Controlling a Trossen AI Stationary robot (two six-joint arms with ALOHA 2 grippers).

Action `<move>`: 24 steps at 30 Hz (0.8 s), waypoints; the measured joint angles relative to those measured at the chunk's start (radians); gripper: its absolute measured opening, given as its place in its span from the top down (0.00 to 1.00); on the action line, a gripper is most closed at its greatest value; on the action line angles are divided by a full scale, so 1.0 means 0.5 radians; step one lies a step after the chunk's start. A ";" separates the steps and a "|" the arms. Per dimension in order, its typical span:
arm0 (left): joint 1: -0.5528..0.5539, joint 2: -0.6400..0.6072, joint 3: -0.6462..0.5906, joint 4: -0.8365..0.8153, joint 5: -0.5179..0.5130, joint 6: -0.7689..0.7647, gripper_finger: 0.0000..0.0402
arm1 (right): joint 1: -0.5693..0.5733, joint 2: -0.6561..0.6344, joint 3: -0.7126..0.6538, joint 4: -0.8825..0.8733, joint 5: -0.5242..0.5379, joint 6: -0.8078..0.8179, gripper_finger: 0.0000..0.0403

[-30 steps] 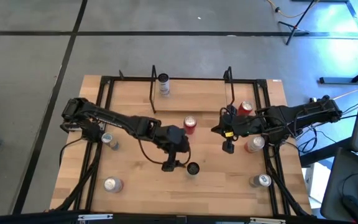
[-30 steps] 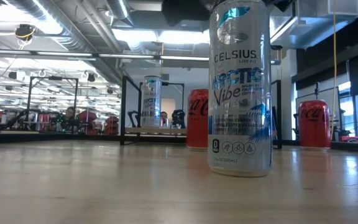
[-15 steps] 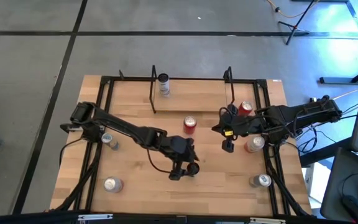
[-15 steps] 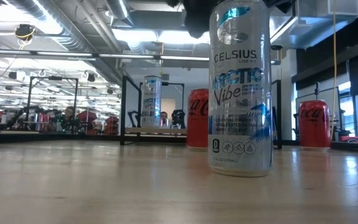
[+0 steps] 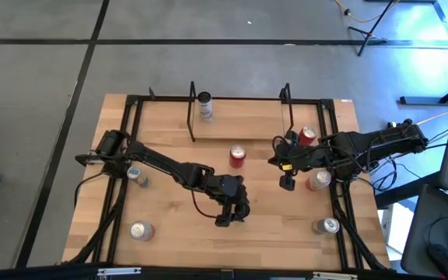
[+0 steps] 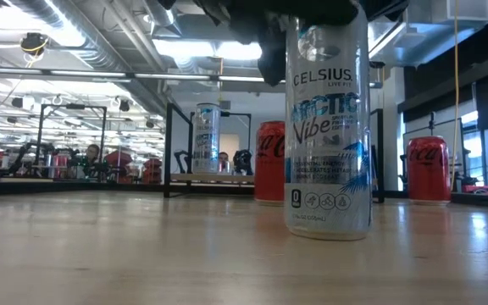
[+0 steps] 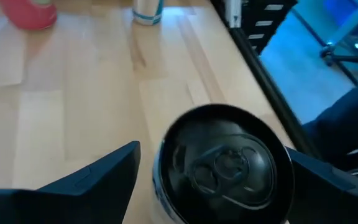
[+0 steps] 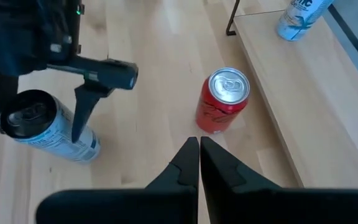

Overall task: Place canned beverage on shelf
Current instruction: Put the white soda can on the shelf

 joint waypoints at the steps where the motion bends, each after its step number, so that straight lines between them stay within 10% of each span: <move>1: 0.000 0.000 0.000 -0.002 -0.002 -0.022 0.22 | 0.000 0.000 0.000 -0.009 -0.001 0.000 0.98; 7: 0.002 -0.055 0.002 -0.106 -0.119 -0.143 0.42 | 0.000 -0.001 0.000 -0.162 -0.004 -0.003 0.98; 24: 0.381 -0.616 0.198 -0.823 -0.230 -0.366 0.43 | -0.159 -0.333 -0.337 0.208 -0.093 -0.397 0.98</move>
